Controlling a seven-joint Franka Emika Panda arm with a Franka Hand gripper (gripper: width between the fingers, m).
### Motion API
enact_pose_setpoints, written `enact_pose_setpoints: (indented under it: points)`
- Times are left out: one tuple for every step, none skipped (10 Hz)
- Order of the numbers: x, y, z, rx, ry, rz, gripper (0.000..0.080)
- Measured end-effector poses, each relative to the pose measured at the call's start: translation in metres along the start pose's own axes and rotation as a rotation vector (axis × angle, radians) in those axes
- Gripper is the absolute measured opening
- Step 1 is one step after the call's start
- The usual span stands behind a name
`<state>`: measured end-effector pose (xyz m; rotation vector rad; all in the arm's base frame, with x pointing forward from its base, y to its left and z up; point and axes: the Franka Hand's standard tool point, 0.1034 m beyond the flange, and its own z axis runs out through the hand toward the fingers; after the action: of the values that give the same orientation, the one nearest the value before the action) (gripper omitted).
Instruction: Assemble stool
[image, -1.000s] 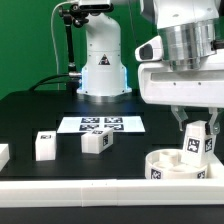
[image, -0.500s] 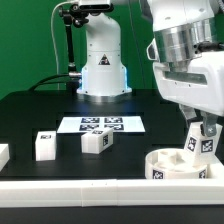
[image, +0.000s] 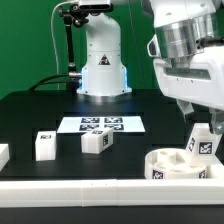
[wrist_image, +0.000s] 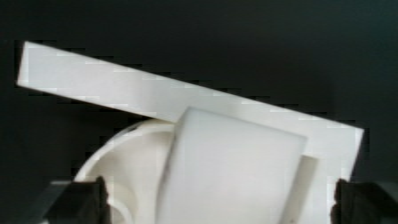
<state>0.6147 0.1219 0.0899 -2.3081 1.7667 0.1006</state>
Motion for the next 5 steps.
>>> enact_pose_setpoints:
  points:
    - [-0.0030,-0.0022,-0.0048,0.004,-0.002,-0.015,0.0646]
    - [-0.0027,-0.0019,-0.0042,0.004,-0.001,-0.086,0.0646]
    - [-0.0023,-0.0015,-0.0036,0.003,-0.001,-0.178,0.0649]
    - [-0.0023,-0.0015,-0.0035,0.003,0.000,-0.260,0.0649]
    - [-0.0026,-0.0016,-0.0035,0.001,0.002,-0.352,0.0649]
